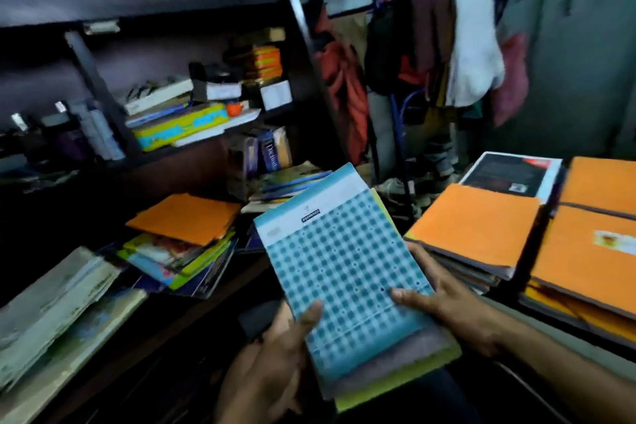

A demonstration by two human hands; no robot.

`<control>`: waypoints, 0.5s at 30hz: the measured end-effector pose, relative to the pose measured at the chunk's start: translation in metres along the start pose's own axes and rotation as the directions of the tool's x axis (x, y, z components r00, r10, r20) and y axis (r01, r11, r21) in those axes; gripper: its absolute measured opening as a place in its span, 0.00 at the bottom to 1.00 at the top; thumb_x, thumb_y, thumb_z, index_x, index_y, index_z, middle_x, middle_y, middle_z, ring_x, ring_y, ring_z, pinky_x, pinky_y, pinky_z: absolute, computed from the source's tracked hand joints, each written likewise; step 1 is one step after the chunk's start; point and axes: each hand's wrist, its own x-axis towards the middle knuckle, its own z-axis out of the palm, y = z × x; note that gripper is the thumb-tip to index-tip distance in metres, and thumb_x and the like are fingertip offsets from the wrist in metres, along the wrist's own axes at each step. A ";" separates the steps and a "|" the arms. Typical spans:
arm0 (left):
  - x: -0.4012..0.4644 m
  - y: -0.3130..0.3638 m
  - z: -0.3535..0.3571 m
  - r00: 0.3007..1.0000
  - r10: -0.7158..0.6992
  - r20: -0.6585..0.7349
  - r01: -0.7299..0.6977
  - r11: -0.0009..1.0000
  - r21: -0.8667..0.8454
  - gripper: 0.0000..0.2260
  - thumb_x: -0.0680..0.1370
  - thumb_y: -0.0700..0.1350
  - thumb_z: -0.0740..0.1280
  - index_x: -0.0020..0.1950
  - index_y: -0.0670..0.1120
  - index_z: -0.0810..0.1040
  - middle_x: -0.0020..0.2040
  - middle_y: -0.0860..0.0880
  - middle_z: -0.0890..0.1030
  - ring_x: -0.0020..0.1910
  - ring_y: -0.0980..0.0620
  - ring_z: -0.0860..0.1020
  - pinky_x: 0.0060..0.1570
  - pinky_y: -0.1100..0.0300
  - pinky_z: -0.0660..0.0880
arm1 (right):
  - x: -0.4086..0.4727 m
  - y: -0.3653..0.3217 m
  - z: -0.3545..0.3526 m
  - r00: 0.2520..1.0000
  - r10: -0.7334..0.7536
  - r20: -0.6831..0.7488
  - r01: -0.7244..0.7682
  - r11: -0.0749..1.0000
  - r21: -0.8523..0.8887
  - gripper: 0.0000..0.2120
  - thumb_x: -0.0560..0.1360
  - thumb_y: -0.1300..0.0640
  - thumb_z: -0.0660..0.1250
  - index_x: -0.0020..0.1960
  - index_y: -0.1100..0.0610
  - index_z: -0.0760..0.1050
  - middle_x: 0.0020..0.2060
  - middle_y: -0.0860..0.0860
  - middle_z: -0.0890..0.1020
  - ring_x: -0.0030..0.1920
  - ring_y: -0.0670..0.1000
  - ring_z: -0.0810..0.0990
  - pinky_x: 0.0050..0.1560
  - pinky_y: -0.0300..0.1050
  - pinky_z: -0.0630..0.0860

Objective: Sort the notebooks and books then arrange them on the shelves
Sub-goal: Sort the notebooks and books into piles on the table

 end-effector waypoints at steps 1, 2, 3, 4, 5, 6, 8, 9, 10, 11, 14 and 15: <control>0.011 0.000 0.020 1.000 0.017 -0.013 -0.018 0.999 -0.043 0.33 0.68 0.49 0.81 0.69 0.48 0.72 0.65 0.40 0.80 0.60 0.39 0.82 0.52 0.43 0.81 | -0.007 -0.007 -0.010 0.999 -0.029 -0.030 0.027 0.999 -0.035 0.27 0.79 0.60 0.69 0.73 0.44 0.66 0.67 0.42 0.78 0.65 0.47 0.79 0.60 0.46 0.78; 0.019 0.001 0.037 0.996 0.068 -0.051 -0.071 0.996 -0.061 0.27 0.72 0.41 0.78 0.68 0.45 0.73 0.61 0.40 0.83 0.55 0.41 0.84 0.45 0.48 0.82 | -0.012 -0.014 -0.018 0.997 -0.047 -0.056 0.043 0.997 -0.063 0.27 0.79 0.60 0.68 0.74 0.44 0.65 0.68 0.43 0.77 0.66 0.47 0.78 0.62 0.46 0.78; 0.027 0.003 0.057 0.990 0.118 -0.078 -0.121 0.992 -0.043 0.20 0.75 0.36 0.73 0.65 0.43 0.74 0.57 0.42 0.85 0.50 0.44 0.85 0.40 0.53 0.82 | -0.019 -0.021 -0.030 0.993 -0.064 -0.096 0.056 0.995 -0.080 0.28 0.80 0.60 0.68 0.75 0.45 0.64 0.68 0.43 0.77 0.67 0.47 0.77 0.63 0.45 0.77; 0.035 0.004 0.081 0.987 0.143 -0.077 -0.146 0.989 -0.025 0.17 0.76 0.33 0.69 0.64 0.44 0.75 0.54 0.43 0.86 0.47 0.47 0.86 0.38 0.57 0.82 | -0.030 -0.028 -0.046 0.988 -0.079 -0.132 0.067 0.993 -0.093 0.27 0.80 0.60 0.67 0.75 0.46 0.63 0.68 0.44 0.77 0.67 0.47 0.77 0.63 0.45 0.76; 0.041 0.007 0.096 0.983 0.167 -0.075 -0.168 0.986 -0.009 0.17 0.76 0.33 0.67 0.64 0.44 0.75 0.54 0.44 0.86 0.46 0.48 0.86 0.37 0.58 0.82 | -0.036 -0.036 -0.059 0.986 -0.076 -0.150 0.062 0.994 -0.094 0.26 0.80 0.59 0.67 0.75 0.47 0.64 0.68 0.45 0.77 0.67 0.49 0.77 0.64 0.47 0.76; 0.046 0.006 0.115 0.983 0.177 -0.054 -0.177 0.984 -0.002 0.18 0.76 0.34 0.67 0.65 0.45 0.75 0.55 0.45 0.86 0.48 0.48 0.86 0.38 0.56 0.82 | -0.047 -0.042 -0.075 0.983 -0.058 -0.177 0.041 0.994 -0.099 0.25 0.80 0.59 0.68 0.74 0.47 0.65 0.67 0.46 0.78 0.67 0.50 0.78 0.65 0.49 0.75; 0.049 0.004 0.150 0.986 0.166 -0.006 -0.166 0.986 0.003 0.20 0.75 0.39 0.70 0.67 0.48 0.75 0.58 0.47 0.85 0.52 0.45 0.85 0.45 0.50 0.84 | -0.069 -0.053 -0.106 0.971 -0.019 -0.236 -0.017 0.988 -0.151 0.24 0.79 0.61 0.69 0.72 0.48 0.69 0.66 0.46 0.79 0.66 0.49 0.79 0.66 0.51 0.75; 0.049 0.000 0.166 0.989 0.143 0.022 -0.143 0.990 0.006 0.21 0.75 0.44 0.70 0.68 0.52 0.75 0.59 0.50 0.84 0.54 0.46 0.84 0.50 0.46 0.83 | -0.081 -0.056 -0.120 0.957 -0.005 -0.289 -0.053 0.980 -0.192 0.23 0.79 0.62 0.69 0.71 0.48 0.71 0.65 0.45 0.80 0.64 0.48 0.79 0.66 0.52 0.75; 0.049 -0.003 0.180 0.993 0.105 0.045 -0.105 0.994 0.002 0.21 0.75 0.49 0.70 0.67 0.54 0.74 0.60 0.51 0.84 0.56 0.46 0.84 0.53 0.44 0.81 | -0.092 -0.057 -0.131 0.940 0.015 -0.341 -0.093 0.972 -0.215 0.21 0.78 0.64 0.68 0.68 0.49 0.74 0.63 0.45 0.82 0.63 0.47 0.80 0.67 0.52 0.75; 0.050 -0.006 0.194 0.995 0.052 0.079 -0.050 0.998 -0.027 0.21 0.75 0.53 0.69 0.67 0.55 0.75 0.60 0.50 0.84 0.57 0.45 0.83 0.57 0.41 0.79 | -0.103 -0.056 -0.141 0.920 0.034 -0.391 -0.121 0.972 -0.201 0.19 0.78 0.64 0.67 0.66 0.49 0.77 0.60 0.44 0.83 0.61 0.48 0.81 0.66 0.53 0.75; 0.049 -0.017 0.238 0.967 -0.137 0.215 0.155 0.985 -0.069 0.25 0.73 0.60 0.66 0.69 0.52 0.75 0.60 0.45 0.84 0.56 0.40 0.83 0.58 0.37 0.77 | -0.145 -0.050 -0.161 0.842 0.076 -0.535 -0.105 0.994 -0.024 0.12 0.80 0.60 0.67 0.63 0.55 0.78 0.57 0.51 0.85 0.57 0.54 0.84 0.62 0.53 0.79; 0.050 -0.020 0.245 0.958 -0.150 0.243 0.167 0.984 -0.054 0.25 0.74 0.60 0.65 0.68 0.53 0.76 0.59 0.45 0.84 0.56 0.40 0.84 0.56 0.38 0.78 | -0.155 -0.050 -0.164 0.822 0.072 -0.566 -0.088 0.996 -0.002 0.12 0.80 0.58 0.67 0.63 0.57 0.78 0.56 0.53 0.85 0.57 0.55 0.84 0.60 0.51 0.80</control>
